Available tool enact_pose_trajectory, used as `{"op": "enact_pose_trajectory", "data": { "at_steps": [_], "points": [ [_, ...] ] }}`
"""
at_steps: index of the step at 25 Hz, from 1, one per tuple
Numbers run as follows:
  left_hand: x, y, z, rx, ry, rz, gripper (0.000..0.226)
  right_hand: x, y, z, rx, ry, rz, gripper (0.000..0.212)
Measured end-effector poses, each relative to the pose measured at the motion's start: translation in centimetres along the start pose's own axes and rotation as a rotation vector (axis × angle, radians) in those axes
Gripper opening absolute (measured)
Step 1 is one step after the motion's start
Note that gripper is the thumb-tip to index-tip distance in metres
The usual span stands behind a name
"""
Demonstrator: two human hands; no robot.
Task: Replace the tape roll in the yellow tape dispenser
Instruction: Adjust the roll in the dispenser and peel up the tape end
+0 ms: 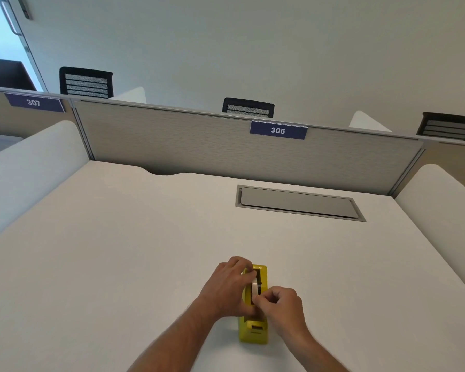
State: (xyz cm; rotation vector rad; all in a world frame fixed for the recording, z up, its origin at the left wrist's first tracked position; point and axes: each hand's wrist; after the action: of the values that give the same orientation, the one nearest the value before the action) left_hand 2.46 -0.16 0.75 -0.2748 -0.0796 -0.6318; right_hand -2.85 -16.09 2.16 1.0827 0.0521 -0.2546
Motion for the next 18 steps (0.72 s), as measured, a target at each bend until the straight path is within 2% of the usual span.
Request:
{"op": "enact_pose_trajectory", "data": {
  "at_steps": [3, 9, 14, 18],
  "points": [
    [0.08, 0.01, -0.09, 0.005, 0.005, -0.007, 0.077, -0.03, -0.34, -0.05, 0.058, 0.019, -0.086, 0.023],
    [0.00, 0.16, -0.15, 0.004, 0.007, -0.005, 0.081, 0.20, -0.82, -0.38, 0.208, -0.046, -0.222, 0.014],
    [0.11, 0.13, -0.09, 0.001, -0.012, -0.010, 0.080, 0.12, -1.04, -0.40, 0.372, -0.037, -0.339, 0.026],
    [0.10, 0.07, -0.21, -0.006, -0.030, -0.007, 0.081, -0.13, -0.84, -0.28, 0.434, -0.010, -0.372, 0.008]
  ]
}}
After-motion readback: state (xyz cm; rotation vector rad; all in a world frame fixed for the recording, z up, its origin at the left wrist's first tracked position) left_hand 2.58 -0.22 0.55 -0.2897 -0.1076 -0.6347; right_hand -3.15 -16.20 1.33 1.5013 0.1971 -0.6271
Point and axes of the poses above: each hand's wrist, its own x-axis towards the middle knuckle, its own z-axis out of the back of the hand, y = z × x, and after that the axes turned 2 degrees about x, right-handed
